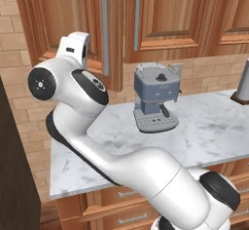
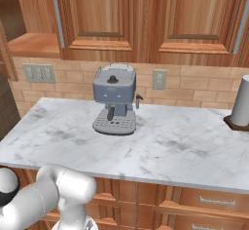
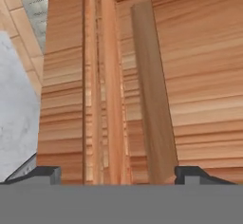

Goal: Close all open cabinet doors.

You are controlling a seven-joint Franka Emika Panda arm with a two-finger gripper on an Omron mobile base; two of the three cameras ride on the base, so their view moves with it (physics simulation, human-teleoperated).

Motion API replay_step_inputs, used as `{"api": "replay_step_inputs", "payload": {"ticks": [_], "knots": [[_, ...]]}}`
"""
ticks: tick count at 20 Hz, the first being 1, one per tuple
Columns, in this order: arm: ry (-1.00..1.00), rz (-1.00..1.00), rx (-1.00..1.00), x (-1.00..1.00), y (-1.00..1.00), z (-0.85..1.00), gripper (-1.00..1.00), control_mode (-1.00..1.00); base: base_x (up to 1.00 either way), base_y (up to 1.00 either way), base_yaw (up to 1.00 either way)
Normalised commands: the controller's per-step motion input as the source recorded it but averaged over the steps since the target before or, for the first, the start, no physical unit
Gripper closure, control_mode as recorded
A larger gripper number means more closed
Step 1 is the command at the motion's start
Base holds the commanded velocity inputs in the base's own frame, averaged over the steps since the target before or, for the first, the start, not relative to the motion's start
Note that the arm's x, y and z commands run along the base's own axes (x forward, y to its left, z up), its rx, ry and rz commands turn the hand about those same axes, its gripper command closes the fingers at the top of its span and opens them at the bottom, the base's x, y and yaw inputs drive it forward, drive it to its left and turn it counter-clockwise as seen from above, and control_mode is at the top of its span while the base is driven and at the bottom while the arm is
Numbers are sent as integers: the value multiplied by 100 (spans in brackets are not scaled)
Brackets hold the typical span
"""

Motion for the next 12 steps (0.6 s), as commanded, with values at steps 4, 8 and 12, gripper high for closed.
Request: {"api": "replay_step_inputs", "payload": {"ticks": [4, 8, 12], "knots": [[5, 0, 0, 63, -55, 0, -100, -100, 0, 0, 0], [3, 1, 0, 66, -52, 0, -100, -100, 0, 0, 0], [0, 3, 0, 65, -51, 0, -100, -100, 0, 0, 0]]}}
